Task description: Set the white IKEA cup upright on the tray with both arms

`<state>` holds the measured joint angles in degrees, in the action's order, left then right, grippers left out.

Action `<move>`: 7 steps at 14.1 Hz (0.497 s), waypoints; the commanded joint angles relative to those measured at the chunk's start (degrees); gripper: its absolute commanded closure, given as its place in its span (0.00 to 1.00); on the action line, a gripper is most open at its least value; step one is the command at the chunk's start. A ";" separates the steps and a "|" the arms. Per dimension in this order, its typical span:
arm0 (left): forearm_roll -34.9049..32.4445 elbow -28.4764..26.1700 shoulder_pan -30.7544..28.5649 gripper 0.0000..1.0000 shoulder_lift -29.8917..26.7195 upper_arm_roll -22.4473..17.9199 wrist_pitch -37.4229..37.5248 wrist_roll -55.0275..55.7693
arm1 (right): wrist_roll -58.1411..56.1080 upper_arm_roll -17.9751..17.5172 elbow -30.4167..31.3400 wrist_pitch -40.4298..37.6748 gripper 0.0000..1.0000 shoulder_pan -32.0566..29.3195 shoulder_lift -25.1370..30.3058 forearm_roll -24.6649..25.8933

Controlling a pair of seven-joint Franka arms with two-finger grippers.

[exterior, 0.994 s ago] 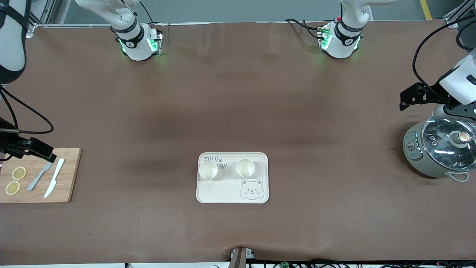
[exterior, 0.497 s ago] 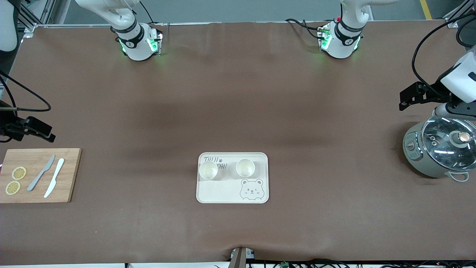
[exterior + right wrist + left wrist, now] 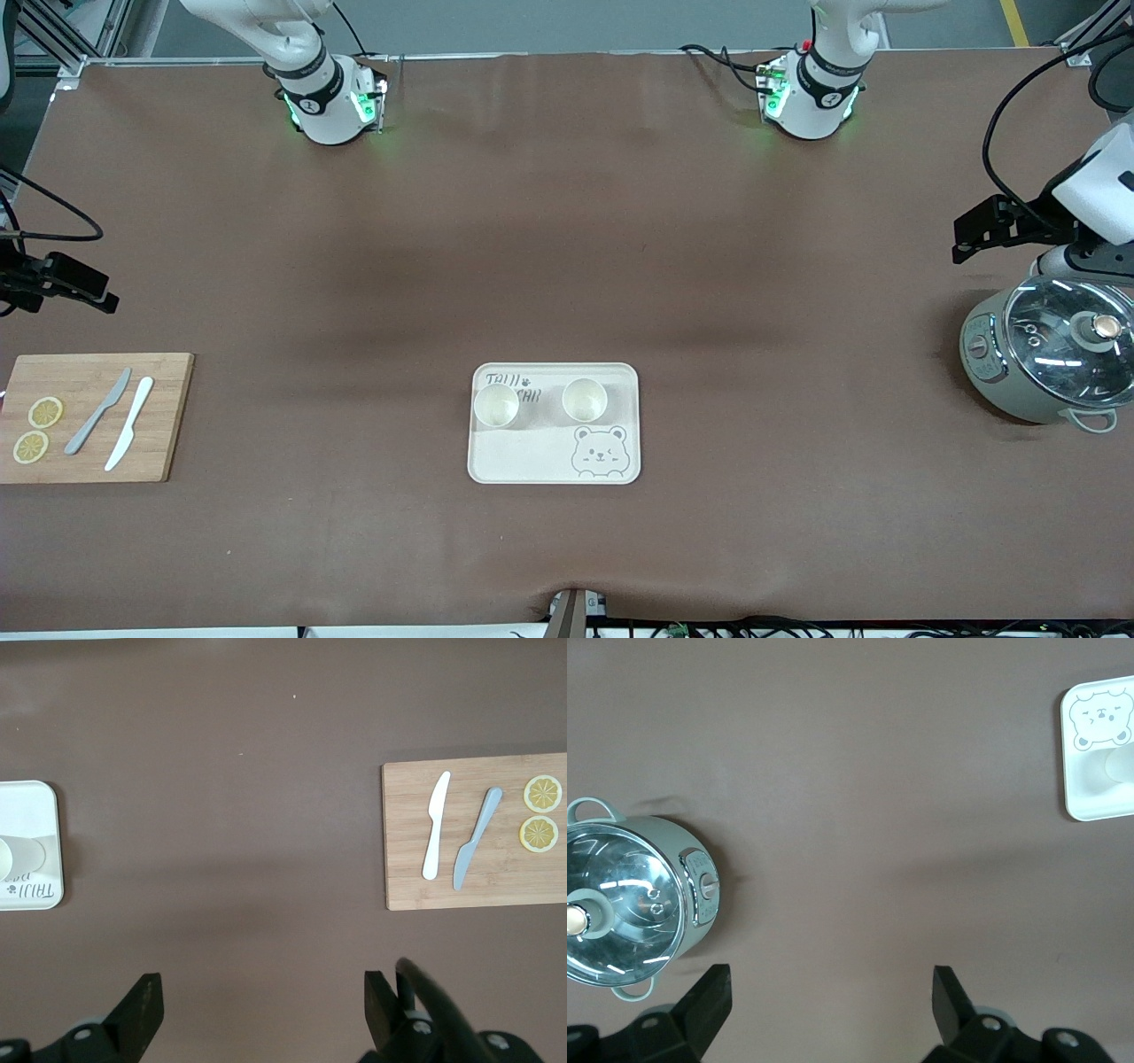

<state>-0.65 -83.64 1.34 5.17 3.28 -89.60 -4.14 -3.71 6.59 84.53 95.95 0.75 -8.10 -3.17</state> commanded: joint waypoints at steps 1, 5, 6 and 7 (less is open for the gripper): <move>1.09 1.46 -0.46 0.00 0.63 0.14 1.01 0.80 | 0.90 -0.97 2.13 -0.06 0.00 -0.84 2.04 0.44; 1.09 1.46 -0.55 0.00 0.63 0.14 1.01 0.80 | 1.07 -1.14 1.60 0.03 0.00 -0.49 1.77 0.36; 1.00 1.46 -0.55 0.00 0.63 0.06 1.01 0.71 | 1.07 -1.14 1.51 -0.06 0.00 -0.58 1.69 0.35; 0.83 1.46 -0.55 0.00 0.63 0.06 1.01 0.80 | 1.16 -1.14 1.60 -0.15 0.00 -0.58 1.77 0.35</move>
<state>-0.65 -83.64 1.24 5.26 3.18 -89.60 -4.12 -3.60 6.23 84.76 95.94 0.75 -8.04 -3.17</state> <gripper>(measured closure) 0.000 0.000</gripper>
